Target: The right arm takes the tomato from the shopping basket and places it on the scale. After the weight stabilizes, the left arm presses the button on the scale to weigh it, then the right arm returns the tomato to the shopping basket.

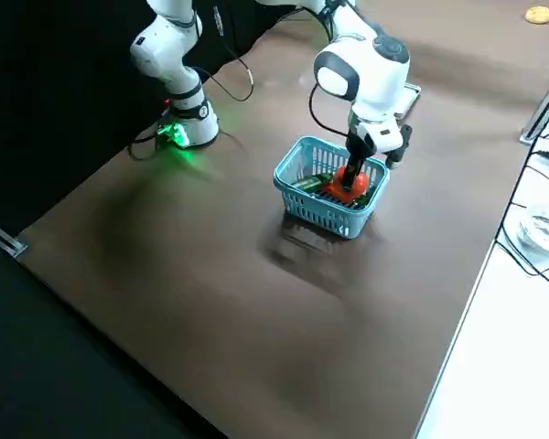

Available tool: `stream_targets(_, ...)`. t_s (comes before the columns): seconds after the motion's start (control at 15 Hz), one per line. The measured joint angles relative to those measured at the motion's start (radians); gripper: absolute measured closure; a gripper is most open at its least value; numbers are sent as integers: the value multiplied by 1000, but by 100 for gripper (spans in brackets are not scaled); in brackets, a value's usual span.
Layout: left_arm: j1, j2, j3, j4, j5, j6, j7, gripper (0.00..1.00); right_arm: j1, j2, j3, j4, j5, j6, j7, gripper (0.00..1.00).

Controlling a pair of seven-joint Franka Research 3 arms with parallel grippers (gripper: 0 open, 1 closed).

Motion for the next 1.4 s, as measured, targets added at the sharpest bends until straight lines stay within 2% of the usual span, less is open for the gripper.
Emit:
stream_targets(0.27,0,0,0,0,0,0,0,0,-1,8,0,-11,0,2,15,30)
stream_targets(1.07,1,0,0,-3,0,0,-2,0,-18,116,0,-24,9,62,24,30)
stream_targets(1.4,0,0,-1,-4,0,0,-4,0,-18,123,3,-24,10,62,32,30)
